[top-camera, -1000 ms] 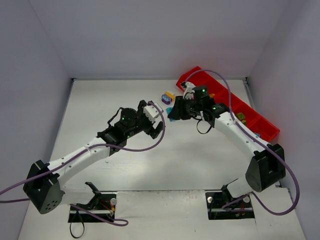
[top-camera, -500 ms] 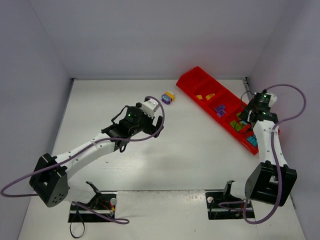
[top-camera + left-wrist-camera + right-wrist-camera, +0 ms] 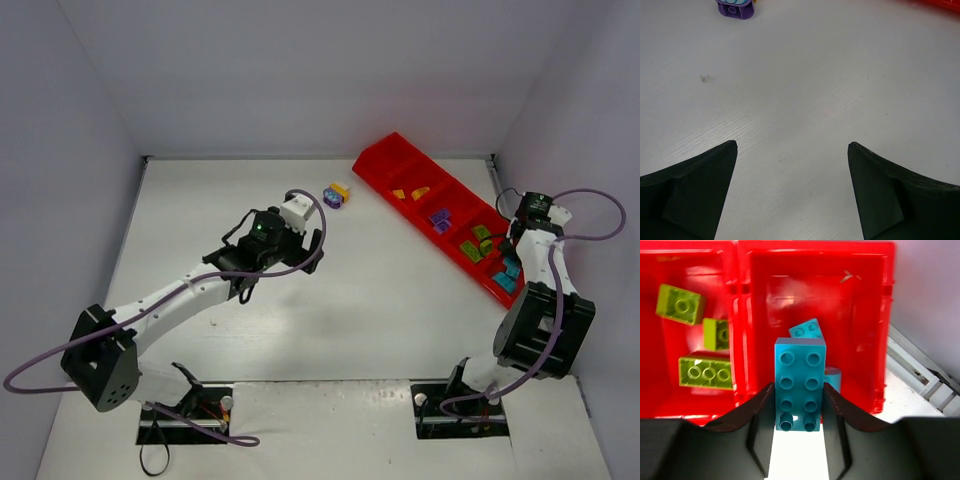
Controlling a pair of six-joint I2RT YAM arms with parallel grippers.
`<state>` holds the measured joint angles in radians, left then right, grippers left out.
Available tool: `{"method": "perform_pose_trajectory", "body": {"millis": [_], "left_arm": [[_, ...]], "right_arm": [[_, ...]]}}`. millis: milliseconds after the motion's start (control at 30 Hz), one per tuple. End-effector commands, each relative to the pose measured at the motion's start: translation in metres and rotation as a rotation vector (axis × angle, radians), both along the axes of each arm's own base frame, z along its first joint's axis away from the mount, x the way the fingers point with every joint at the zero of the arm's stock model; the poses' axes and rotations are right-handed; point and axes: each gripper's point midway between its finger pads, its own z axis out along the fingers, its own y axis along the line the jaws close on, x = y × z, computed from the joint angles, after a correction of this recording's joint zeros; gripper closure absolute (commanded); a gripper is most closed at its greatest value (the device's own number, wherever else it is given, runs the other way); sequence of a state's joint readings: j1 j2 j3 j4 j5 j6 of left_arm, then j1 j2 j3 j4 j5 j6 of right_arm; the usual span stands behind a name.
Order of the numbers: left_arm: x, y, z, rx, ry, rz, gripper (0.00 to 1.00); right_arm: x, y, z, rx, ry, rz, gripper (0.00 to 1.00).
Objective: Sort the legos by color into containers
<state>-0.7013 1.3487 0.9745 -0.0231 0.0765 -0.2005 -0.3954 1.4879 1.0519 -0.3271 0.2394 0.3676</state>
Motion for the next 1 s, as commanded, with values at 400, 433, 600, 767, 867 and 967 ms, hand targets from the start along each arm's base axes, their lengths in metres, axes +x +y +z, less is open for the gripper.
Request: {"method": "perform_pose_trajectory", "body": {"millis": [400,433,600,767,867,967], "left_arm": [[0.044,-0.009,0.031,-0.02,-0.052,0.052,0.15],[0.052,-0.011,0.022,0.001,-0.044,0.053,0.15],[0.096,-0.028,0.037,0.027,-0.102,0.024,0.15],[0.149,-0.036,0.012,0.127,-0.085,0.02,0.15],[0.181,-0.042,0.005,0.142,-0.093,0.03,0.15],[0.205,-0.051,-0.012,0.199,-0.108,-0.006,0.15]], "right_arm": [[0.04,0.022,0.065,0.016,-0.245,0.123,0.24],[0.043,0.031,0.076,0.017,-0.276,0.156,0.24],[0.059,0.103,0.107,0.149,-0.409,0.46,0.22],[0.051,0.149,0.126,0.221,-0.48,0.657,0.19],[0.044,0.171,0.132,0.263,-0.512,0.734,0.18],[0.037,0.183,0.129,0.299,-0.522,0.774,0.17]]}}
